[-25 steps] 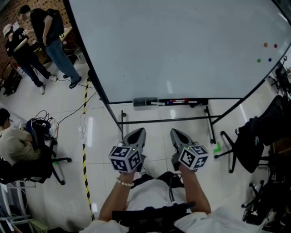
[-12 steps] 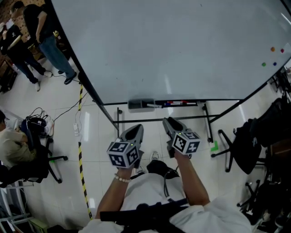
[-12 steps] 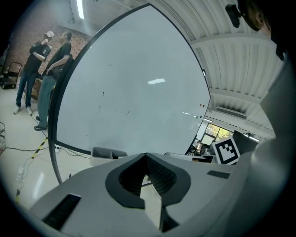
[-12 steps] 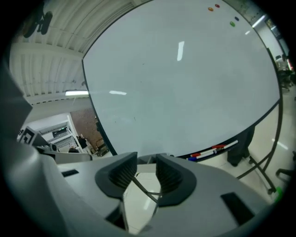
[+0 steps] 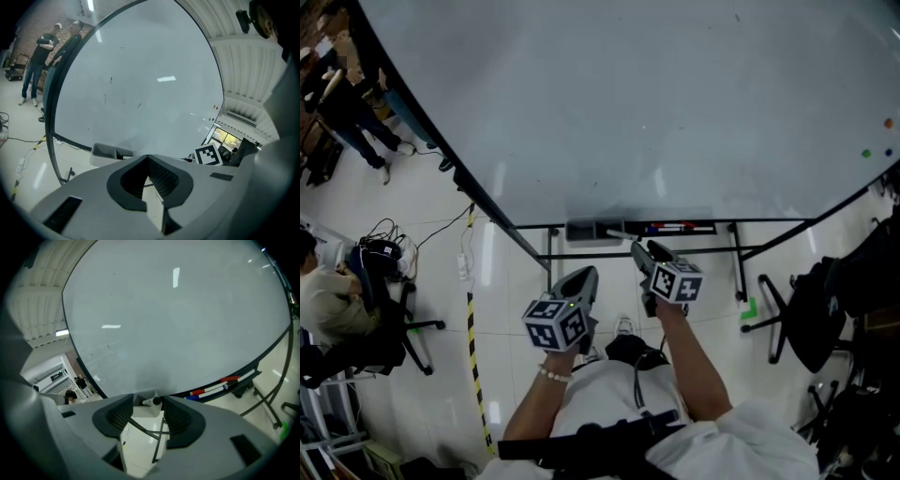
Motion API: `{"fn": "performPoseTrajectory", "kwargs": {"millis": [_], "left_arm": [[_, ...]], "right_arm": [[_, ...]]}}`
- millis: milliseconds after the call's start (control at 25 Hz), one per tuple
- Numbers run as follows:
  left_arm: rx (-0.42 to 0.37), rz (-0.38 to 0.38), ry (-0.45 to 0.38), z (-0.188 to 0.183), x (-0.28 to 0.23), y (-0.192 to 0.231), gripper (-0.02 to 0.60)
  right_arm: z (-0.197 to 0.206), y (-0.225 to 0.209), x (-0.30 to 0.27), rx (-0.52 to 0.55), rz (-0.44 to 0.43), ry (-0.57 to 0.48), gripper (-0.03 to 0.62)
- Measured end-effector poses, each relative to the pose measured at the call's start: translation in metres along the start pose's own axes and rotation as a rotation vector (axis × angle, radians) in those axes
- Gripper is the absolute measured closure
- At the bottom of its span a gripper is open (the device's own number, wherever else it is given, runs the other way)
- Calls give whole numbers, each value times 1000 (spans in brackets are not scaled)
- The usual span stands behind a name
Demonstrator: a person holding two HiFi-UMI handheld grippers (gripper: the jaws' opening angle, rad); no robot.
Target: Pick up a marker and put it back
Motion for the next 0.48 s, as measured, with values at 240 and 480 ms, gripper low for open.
{"fn": "performPoseTrajectory", "kwargs": {"millis": [240,480], "left_arm": [[20,-26,17,-2,-13,6,592],[37,-47,19,-2,-15,12,592]], "right_arm": [[-4,-9,-26,-24,-19,49,361],[-1,-14,-48,-48,-49,84,424]]}}
Point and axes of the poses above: the fingertips, and each gripper's own axes: x backward along the fingers, y to its left, z out of its underside, the point moved 9 cm from there along x, backward along the fingers, and after that the axes turned 2 degrees about x, right-handed, at the moved point
